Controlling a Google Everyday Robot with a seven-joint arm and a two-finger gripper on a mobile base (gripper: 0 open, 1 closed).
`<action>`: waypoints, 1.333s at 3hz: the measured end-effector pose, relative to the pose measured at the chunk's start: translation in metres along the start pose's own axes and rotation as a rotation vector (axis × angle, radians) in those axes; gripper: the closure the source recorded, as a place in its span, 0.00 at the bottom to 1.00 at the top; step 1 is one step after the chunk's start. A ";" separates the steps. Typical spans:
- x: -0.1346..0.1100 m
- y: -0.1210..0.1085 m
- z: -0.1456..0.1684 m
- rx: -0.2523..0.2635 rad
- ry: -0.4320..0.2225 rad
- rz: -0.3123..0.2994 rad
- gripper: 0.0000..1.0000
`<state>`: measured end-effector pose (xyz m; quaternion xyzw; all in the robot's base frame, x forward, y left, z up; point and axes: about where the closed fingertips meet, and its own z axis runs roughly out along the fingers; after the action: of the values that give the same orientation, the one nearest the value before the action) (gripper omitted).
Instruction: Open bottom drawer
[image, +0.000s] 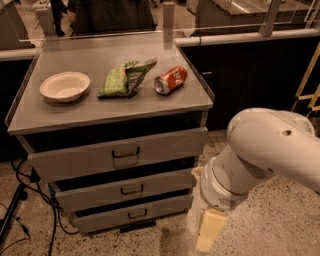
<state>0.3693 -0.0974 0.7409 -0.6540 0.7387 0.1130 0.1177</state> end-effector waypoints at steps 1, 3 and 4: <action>-0.021 0.001 0.039 -0.049 -0.028 -0.051 0.00; -0.024 0.014 0.066 -0.085 -0.043 -0.052 0.00; -0.026 0.020 0.115 -0.133 -0.055 -0.041 0.00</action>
Offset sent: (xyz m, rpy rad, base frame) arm 0.0020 0.0292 -0.0271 0.0278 0.0237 0.0586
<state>0.3550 -0.0332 0.6409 -0.6720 0.7124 0.1775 0.0965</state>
